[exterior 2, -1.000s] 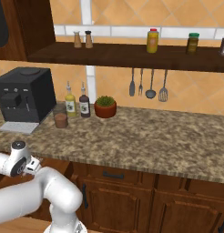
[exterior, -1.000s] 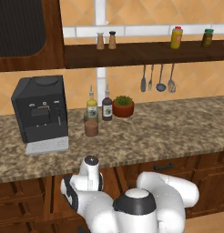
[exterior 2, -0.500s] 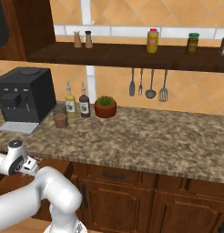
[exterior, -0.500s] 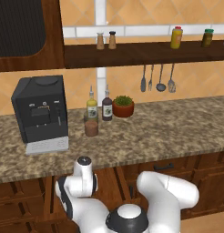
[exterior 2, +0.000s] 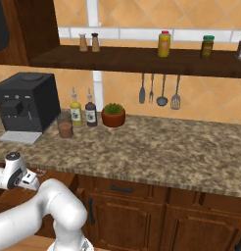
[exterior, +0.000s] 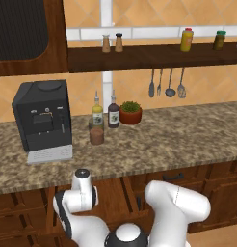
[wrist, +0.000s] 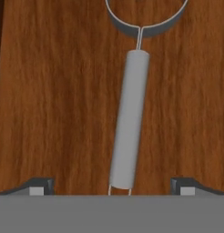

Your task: Pick the peeler from the drawer and place it on the counter.

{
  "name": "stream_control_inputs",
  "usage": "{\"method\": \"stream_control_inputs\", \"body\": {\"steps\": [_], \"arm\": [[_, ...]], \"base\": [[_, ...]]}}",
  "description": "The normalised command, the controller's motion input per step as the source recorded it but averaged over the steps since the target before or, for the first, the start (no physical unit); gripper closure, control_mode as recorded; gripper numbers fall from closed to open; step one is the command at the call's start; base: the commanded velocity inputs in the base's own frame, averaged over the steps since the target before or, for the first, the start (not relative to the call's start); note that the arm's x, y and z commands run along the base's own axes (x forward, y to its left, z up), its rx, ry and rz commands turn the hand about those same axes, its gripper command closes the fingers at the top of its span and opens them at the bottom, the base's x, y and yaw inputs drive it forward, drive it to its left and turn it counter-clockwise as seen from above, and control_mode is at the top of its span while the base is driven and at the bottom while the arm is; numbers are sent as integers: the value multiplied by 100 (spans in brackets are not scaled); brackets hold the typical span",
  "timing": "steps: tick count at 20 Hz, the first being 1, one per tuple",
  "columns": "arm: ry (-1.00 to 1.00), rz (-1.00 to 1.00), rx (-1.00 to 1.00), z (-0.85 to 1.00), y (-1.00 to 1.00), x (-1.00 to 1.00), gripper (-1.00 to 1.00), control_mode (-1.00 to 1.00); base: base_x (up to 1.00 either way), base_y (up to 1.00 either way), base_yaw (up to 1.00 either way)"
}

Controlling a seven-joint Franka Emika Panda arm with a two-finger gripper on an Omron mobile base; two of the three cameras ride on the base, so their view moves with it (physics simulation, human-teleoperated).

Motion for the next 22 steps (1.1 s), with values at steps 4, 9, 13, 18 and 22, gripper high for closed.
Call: {"method": "stream_control_inputs", "body": {"steps": [4,9,13,18,22], "arm": [[0,1,0,-18,0,10,-100,-100],[0,1,0,-20,0,10,-100,-100],[0,0,0,-22,0,7,-100,-100],[0,0,0,-12,0,0,100,-100],[0,0,0,0,0,0,100,-100]], "base": [[0,0,0],[0,0,0],[0,0,0],[0,0,0],[0,0,0]]}}
